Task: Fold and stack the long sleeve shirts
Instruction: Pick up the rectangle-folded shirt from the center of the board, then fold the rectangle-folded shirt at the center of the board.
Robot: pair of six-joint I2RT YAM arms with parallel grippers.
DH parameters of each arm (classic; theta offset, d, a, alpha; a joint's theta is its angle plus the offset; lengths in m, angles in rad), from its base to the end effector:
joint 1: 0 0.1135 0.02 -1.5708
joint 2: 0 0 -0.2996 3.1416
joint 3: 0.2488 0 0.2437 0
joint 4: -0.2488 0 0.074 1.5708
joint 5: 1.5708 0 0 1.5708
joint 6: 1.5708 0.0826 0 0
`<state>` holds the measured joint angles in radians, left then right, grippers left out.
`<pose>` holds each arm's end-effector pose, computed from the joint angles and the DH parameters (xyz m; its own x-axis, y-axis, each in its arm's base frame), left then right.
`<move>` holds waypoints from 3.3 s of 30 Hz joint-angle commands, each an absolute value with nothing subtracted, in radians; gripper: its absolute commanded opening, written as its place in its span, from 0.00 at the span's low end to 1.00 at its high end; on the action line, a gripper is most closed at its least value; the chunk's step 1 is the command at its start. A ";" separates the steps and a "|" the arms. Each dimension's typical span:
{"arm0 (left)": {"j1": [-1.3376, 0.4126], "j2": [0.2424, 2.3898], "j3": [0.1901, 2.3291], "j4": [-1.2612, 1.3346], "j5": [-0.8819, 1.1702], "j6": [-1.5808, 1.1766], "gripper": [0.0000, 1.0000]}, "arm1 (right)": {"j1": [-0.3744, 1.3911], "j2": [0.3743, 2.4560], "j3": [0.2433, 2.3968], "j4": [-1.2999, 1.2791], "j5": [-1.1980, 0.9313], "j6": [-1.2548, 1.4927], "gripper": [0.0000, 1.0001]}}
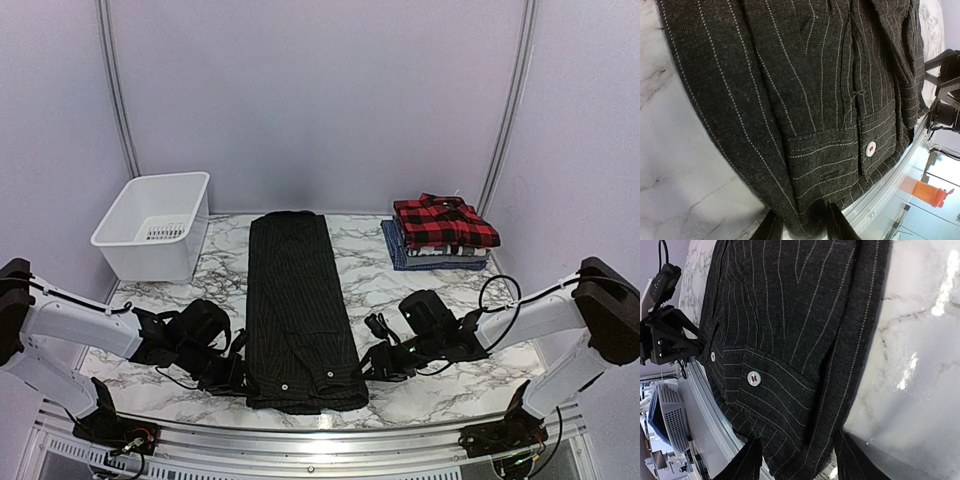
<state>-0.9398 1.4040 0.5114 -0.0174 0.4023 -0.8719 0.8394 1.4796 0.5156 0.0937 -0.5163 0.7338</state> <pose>0.1256 -0.2268 0.1442 -0.9770 0.1431 -0.1582 0.2127 0.7124 -0.6687 0.1505 0.2287 0.1406 -0.9550 -0.1921 -0.2259 -0.2965 0.6365 0.7120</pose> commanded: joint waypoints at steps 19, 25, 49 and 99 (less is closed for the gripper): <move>-0.936 1.383 0.525 0.053 0.470 -0.884 0.02 | 0.871 1.533 0.592 0.081 -0.536 0.731 0.03; -0.934 1.332 0.558 0.007 0.448 -0.872 0.00 | 0.870 1.508 0.640 0.045 -0.532 0.707 0.00; -0.528 1.716 1.039 0.061 0.275 -0.673 0.00 | 0.637 1.967 1.277 0.186 -0.406 0.582 0.00; -0.746 1.648 0.898 0.099 -0.141 -0.789 0.36 | 0.617 1.812 1.100 0.030 -0.247 0.544 0.35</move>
<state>-0.7551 1.6421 0.8555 0.1379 -0.0940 -0.8116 0.6334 1.8145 1.0397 0.0593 -0.2764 0.5873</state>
